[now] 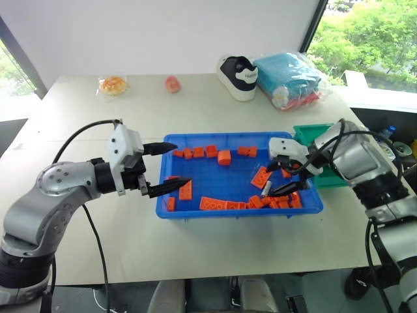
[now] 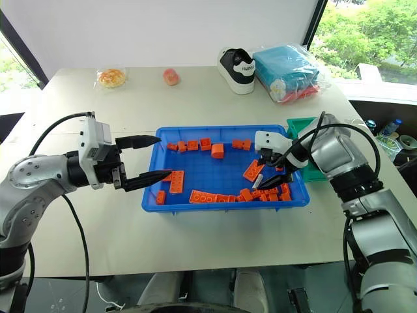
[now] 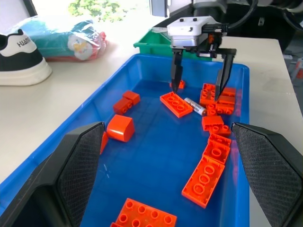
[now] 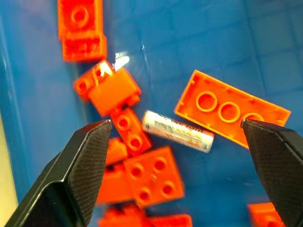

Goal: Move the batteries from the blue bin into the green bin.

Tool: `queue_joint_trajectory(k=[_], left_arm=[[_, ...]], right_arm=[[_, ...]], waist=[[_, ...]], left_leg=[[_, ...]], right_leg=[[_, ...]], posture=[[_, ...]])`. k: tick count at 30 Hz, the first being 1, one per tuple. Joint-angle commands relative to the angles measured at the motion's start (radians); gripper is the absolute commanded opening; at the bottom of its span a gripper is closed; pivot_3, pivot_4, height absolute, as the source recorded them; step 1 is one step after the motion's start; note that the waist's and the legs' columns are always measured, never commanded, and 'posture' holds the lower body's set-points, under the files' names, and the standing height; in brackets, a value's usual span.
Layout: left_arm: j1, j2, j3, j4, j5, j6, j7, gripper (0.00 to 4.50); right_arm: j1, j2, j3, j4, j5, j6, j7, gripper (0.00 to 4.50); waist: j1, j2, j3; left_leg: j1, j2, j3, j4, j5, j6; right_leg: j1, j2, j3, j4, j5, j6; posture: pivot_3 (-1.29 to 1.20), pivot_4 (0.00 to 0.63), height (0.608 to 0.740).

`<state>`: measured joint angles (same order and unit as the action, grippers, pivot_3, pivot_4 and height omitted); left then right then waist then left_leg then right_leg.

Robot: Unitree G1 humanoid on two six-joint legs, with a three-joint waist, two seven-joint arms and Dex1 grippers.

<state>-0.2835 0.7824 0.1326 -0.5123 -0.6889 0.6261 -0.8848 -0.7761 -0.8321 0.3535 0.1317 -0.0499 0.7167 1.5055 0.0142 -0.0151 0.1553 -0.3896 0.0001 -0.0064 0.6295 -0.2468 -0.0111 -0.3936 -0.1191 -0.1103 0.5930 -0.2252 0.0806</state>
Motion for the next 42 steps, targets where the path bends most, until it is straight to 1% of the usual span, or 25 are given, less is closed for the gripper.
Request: queue_joint_trajectory(k=[1,4,7,13,17,24,33,40,41,42], left_arm=[[-0.01,0.004,0.011,-0.022,-0.013,-0.002,0.005,4.5],[-0.015,-0.002,0.003,-0.025,-0.016,0.002,0.007,4.5],[-0.025,-0.005,-0.003,-0.018,-0.016,0.003,0.004,4.5],[-0.048,-0.01,-0.025,-0.003,-0.018,0.003,-0.02,4.5],[-0.064,-0.009,-0.04,0.007,-0.02,0.0,-0.037,4.5],[-0.083,-0.007,-0.056,0.018,-0.024,0.001,-0.064,4.5],[-0.085,-0.01,-0.061,0.021,-0.02,-0.004,-0.072,4.5],[-0.088,-0.009,-0.058,0.026,-0.015,-0.007,-0.069,4.5],[-0.088,-0.009,-0.057,0.027,-0.015,-0.008,-0.069,4.5],[-0.088,-0.008,-0.057,0.028,-0.014,-0.008,-0.069,4.5]], right_arm=[[0.055,-0.011,-0.089,-0.17,0.029,0.218,-0.124,4.49],[0.068,0.027,-0.127,-0.201,0.033,0.388,-0.253,4.49],[0.078,0.024,-0.14,-0.236,0.065,0.512,-0.316,4.49],[0.124,0.019,-0.137,-0.315,0.117,0.577,-0.424,4.49],[0.175,-0.022,-0.098,-0.383,0.13,0.49,-0.45,4.49],[0.211,-0.045,-0.049,-0.384,0.114,0.324,-0.495,4.49],[0.197,-0.032,-0.023,-0.333,0.132,0.298,-0.5,4.49],[0.18,0.004,-0.006,-0.256,0.13,0.256,-0.521,4.49],[0.178,0.008,-0.008,-0.247,0.131,0.252,-0.525,3.98],[0.178,0.009,-0.008,-0.242,0.129,0.247,-0.527,3.66]], waist=[[0.001,-0.001,-0.001],[-0.001,-0.002,-0.001],[0.001,-0.001,-0.001],[0.0,-0.002,-0.001],[0.0,-0.002,-0.001],[0.0,-0.002,-0.001],[-0.001,-0.003,-0.001],[-0.001,-0.003,-0.001],[-0.001,-0.003,-0.001],[0.0,-0.003,-0.001]], left_leg=[[0.0,0.0,0.0,0.0,0.0,0.0],[0.0,0.0,0.0,0.001,0.0,0.0],[0.0,0.0,0.0,0.0,0.0,0.0],[-0.001,0.0,0.0,0.0,0.0,0.0],[-0.001,0.0,0.0,0.0,0.0,0.0],[-0.001,0.0,0.0,0.0,0.0,0.0],[-0.001,0.0,0.0,0.0,0.0,0.0],[-0.001,0.0,0.0,0.0,0.0,0.0],[-0.001,0.0,0.0,0.0,0.0,0.0],[-0.001,0.0,-0.001,0.0,0.0,0.0]], right_leg=[[0.0,0.0,0.0,0.0,0.0,0.0],[0.0,0.0,0.0,0.0,-0.002,0.001],[0.0,-0.001,0.0,0.0,-0.002,0.001],[0.0,-0.001,0.0,-0.001,-0.002,0.0],[0.0,0.0,0.0,-0.001,-0.002,0.001],[0.0,0.0,0.0,-0.001,-0.003,0.002],[0.0,0.0,0.0,-0.002,-0.003,0.002],[0.0,0.0,0.0,-0.002,-0.003,0.002],[0.0,0.0,0.0,-0.002,-0.003,0.002],[0.0,0.0,0.0,-0.002,-0.003,0.002]], posture=[[0.0,0.15,0.707],[0.0,0.15,0.707],[0.0,0.15,0.707],[0.0,0.15,0.707],[0.0,0.15,0.707],[0.0,0.15,0.707],[0.0,0.15,0.707],[0.0,0.15,0.707],[0.0,0.15,0.707],[0.0,0.15,0.707]])
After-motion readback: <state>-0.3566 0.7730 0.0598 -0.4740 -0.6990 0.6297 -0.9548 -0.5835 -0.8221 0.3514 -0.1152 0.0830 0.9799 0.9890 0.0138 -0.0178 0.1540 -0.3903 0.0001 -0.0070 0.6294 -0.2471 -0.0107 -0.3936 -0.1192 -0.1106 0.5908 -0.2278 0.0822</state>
